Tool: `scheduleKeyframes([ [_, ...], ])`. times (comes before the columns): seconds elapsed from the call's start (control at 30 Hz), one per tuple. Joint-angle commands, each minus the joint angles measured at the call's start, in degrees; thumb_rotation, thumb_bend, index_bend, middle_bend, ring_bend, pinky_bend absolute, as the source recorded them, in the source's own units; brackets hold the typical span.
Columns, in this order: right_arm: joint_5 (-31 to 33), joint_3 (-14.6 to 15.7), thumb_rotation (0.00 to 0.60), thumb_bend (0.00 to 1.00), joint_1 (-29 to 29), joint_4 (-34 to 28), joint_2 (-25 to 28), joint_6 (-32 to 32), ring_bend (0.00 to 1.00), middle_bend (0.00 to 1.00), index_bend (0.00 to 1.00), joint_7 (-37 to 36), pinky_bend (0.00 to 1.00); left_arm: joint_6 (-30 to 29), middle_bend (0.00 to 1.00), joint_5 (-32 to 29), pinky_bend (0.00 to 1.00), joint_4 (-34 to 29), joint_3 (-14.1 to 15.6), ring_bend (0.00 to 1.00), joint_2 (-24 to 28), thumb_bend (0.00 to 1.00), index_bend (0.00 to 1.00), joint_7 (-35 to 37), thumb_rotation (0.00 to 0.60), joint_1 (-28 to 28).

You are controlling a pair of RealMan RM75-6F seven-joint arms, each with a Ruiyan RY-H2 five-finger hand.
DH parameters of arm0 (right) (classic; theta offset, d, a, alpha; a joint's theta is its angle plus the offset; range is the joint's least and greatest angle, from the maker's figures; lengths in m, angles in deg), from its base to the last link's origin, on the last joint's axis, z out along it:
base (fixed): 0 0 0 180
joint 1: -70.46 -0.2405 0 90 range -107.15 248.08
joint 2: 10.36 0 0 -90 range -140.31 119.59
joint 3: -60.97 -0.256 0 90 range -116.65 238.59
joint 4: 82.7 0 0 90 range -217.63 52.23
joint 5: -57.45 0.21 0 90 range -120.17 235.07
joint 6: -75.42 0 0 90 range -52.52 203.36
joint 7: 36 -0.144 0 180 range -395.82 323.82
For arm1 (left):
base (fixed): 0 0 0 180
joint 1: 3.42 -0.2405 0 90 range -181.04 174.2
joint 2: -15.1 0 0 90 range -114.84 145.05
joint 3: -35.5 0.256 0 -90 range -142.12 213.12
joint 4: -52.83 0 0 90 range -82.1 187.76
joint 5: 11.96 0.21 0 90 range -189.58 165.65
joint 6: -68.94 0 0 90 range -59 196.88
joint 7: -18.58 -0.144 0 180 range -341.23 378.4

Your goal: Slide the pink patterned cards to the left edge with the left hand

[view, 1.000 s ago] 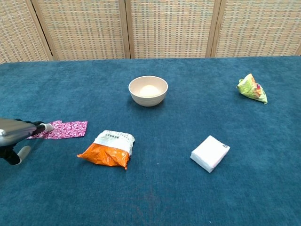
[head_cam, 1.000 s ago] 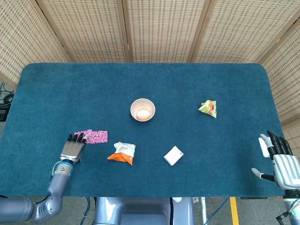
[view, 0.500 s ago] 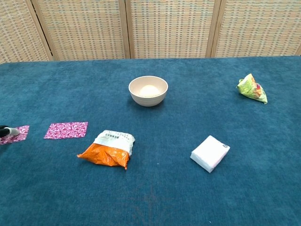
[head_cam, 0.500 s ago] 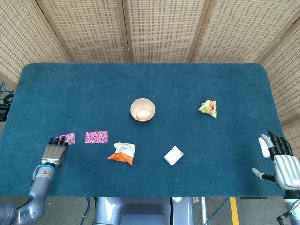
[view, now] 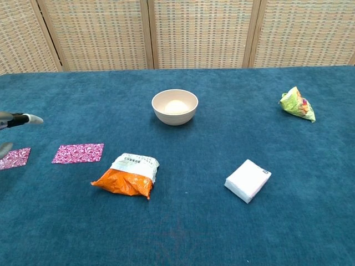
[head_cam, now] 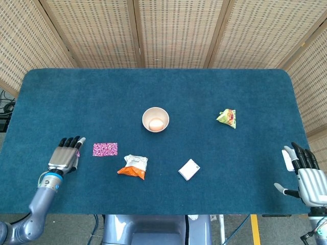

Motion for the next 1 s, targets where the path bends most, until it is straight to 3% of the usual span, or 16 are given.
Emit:
scheduleKeyframes([
  [0.03,0.11,-0.05,0.600,0.05,-0.01,0.10,0.06,0.07,0.00,0.00,0.00,-0.30,0.00,0.07,0.00,-2.50,0.00,-0.75,-0.97,0.00,-2.29,0.72,0.00,-2.60,0.600,1.74],
  [0.4,0.65,-0.27,0.600,0.05,-0.10,0.65,0.52,0.58,0.00,0.00,0.00,-2.32,0.00,-0.51,0.00,-10.94,0.00,1.69,-2.36,0.00,-9.02,0.72,0.00,-8.27,0.600,5.82],
  [1.0,0.58,-0.15,0.600,0.05,-0.13,0.76,0.68,0.87,0.00,0.00,0.00,-2.89,0.00,-1.97,0.00,-16.48,0.00,4.42,-1.33,0.00,-13.99,0.71,0.00,-13.12,0.600,8.62],
])
